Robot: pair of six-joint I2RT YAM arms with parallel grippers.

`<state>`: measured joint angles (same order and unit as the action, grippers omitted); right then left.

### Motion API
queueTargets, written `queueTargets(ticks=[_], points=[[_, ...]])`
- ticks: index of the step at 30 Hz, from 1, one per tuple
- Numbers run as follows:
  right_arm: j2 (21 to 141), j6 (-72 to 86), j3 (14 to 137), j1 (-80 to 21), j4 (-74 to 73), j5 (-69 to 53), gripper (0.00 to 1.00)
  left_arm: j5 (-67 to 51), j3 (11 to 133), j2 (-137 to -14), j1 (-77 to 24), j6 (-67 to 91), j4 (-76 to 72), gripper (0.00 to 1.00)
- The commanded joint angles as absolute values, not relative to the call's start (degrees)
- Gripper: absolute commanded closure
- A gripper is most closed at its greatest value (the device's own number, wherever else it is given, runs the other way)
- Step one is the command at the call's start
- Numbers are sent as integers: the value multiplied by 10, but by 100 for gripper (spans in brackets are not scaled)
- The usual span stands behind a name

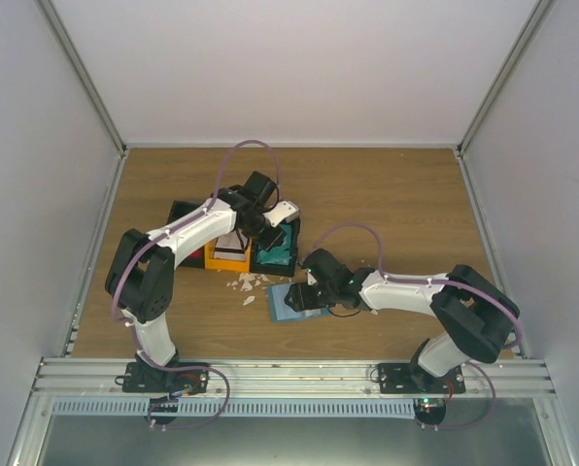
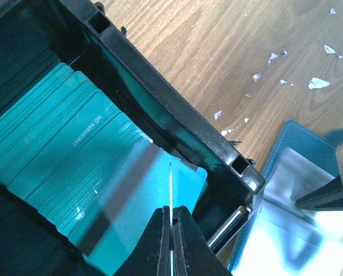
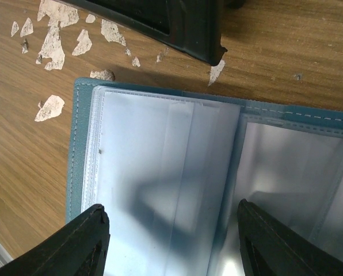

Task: Put the credit cards into the card holder
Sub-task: Pick up the credit card from the storage box.

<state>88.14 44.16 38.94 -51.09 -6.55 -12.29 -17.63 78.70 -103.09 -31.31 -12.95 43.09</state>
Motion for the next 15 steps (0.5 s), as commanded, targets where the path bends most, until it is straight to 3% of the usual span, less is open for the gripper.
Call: queueTargets(ticks=[1,15], points=[[904,434,386,-512,-107,-109,38,-152,785,-1002,-316,-122,409,100],[798,411,435,-504,-137,-22,37,-132,757,-899,-316,-61,328,100]])
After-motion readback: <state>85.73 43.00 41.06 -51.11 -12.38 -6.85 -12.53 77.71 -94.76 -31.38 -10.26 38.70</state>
